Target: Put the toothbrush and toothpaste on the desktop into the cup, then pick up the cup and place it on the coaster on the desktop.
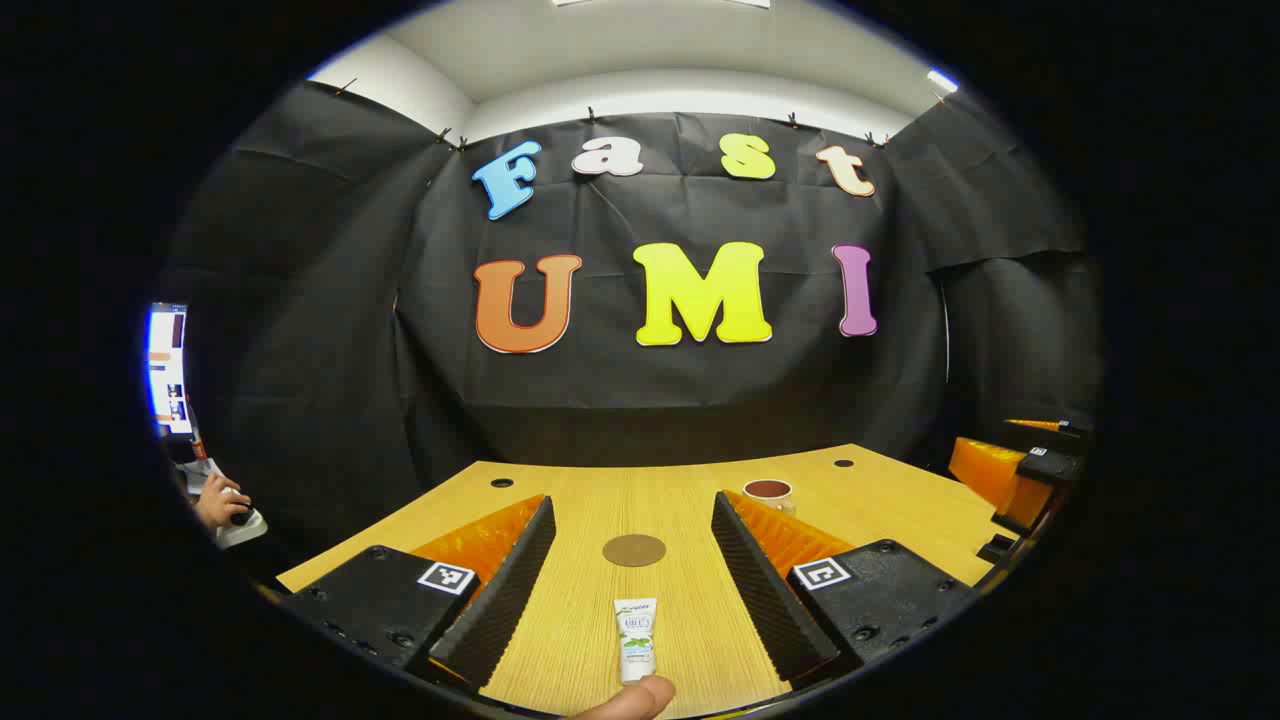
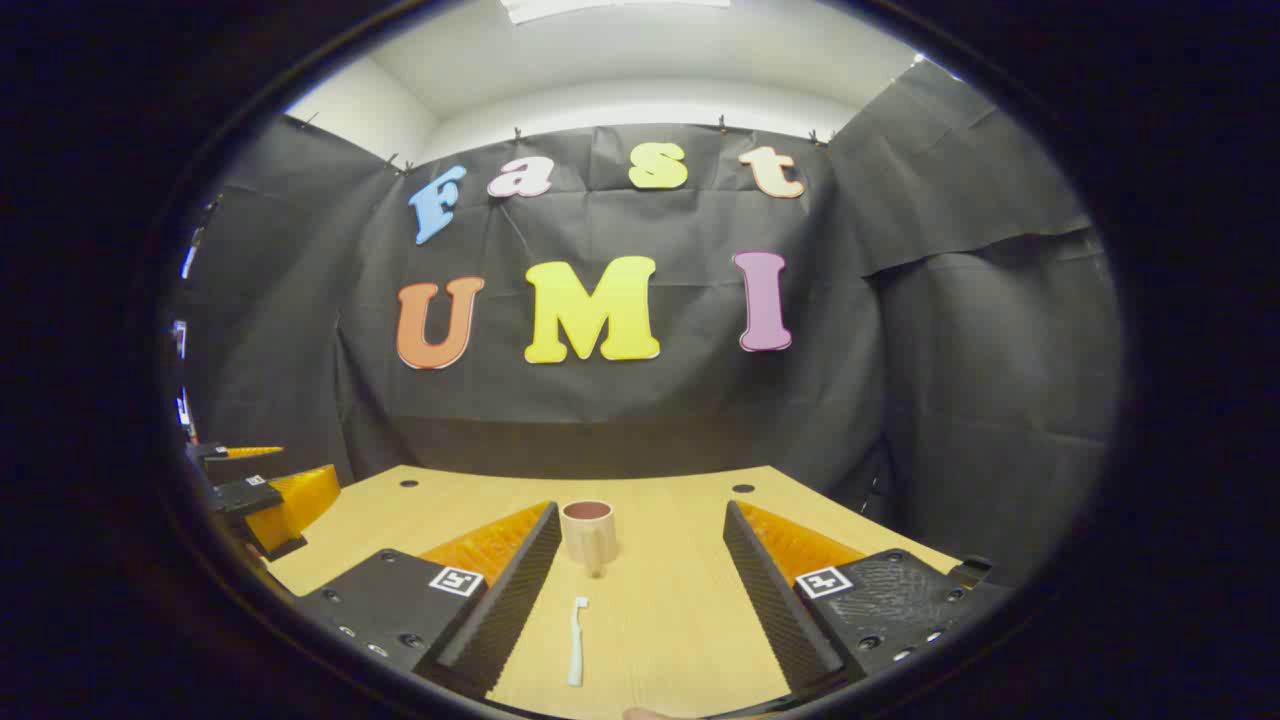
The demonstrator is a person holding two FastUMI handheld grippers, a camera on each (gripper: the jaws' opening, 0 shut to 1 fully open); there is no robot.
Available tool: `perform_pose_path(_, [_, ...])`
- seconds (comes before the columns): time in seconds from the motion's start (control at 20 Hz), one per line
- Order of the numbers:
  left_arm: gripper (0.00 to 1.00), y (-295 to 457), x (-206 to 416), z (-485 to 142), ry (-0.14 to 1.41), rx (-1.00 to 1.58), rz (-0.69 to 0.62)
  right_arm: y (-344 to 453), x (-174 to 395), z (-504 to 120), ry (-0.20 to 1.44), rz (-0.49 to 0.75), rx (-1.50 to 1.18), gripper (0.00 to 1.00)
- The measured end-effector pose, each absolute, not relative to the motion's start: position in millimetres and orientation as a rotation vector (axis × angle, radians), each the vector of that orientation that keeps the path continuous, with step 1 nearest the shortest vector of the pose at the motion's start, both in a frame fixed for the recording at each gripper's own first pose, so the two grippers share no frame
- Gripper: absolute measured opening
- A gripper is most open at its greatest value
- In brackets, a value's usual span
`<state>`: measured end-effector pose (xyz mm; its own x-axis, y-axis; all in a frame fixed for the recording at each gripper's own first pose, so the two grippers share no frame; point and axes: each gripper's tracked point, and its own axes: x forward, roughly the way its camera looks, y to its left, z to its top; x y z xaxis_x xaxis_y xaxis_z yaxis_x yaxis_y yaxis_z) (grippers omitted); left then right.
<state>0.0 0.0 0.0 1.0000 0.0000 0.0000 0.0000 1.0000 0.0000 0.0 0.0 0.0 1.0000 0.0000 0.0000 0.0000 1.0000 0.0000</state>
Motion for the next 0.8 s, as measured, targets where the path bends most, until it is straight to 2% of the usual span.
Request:
perform_pose_path(0.35, [0.99,21.6,-2.2,-5.8,0.016,-0.034,0.048,18.8,1.0,-15.0,0.057,0.051,-0.019,0.96])
perform_pose_path(0.8, [0.99,10.9,-1.7,-13.4,0.030,-0.026,0.018,16.5,0.5,-15.3,0.053,0.050,-0.019,0.97])
